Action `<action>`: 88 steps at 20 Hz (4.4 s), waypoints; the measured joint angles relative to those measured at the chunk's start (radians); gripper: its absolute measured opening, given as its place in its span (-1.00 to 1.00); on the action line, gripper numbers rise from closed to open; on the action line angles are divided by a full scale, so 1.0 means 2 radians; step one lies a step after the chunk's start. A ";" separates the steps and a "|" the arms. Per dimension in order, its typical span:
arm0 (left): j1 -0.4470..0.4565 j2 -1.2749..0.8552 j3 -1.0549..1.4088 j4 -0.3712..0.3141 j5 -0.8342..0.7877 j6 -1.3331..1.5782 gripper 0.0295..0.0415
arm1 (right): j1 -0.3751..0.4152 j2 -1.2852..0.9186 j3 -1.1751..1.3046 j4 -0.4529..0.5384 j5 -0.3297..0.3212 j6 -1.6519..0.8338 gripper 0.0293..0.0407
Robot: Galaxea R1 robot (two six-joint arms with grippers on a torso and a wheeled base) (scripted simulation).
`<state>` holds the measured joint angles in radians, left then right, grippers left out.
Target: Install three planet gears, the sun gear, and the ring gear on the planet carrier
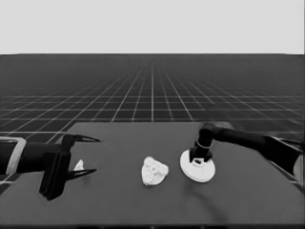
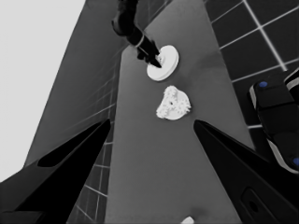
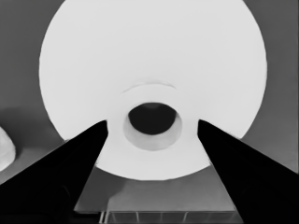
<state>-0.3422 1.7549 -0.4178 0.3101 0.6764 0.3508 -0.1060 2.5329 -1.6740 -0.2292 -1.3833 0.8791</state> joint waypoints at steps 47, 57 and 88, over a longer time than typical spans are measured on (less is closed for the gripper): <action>0.000 0.000 0.000 0.000 0.000 0.000 0.49 | 0.018 0.267 -0.042 -0.010 -0.063 0.230 -0.03; 0.000 0.000 0.000 0.000 0.000 0.000 0.49 | 0.014 0.268 -0.042 -0.010 -0.062 0.272 -0.03; 0.000 0.000 0.000 0.000 0.000 0.000 0.49 | 0.013 0.267 -0.042 -0.010 -0.062 0.407 -0.03</action>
<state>-0.3422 1.7549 -0.4178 0.3101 0.6764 0.3508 -0.0802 3.0677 -1.7585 -0.2488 -1.5081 1.6940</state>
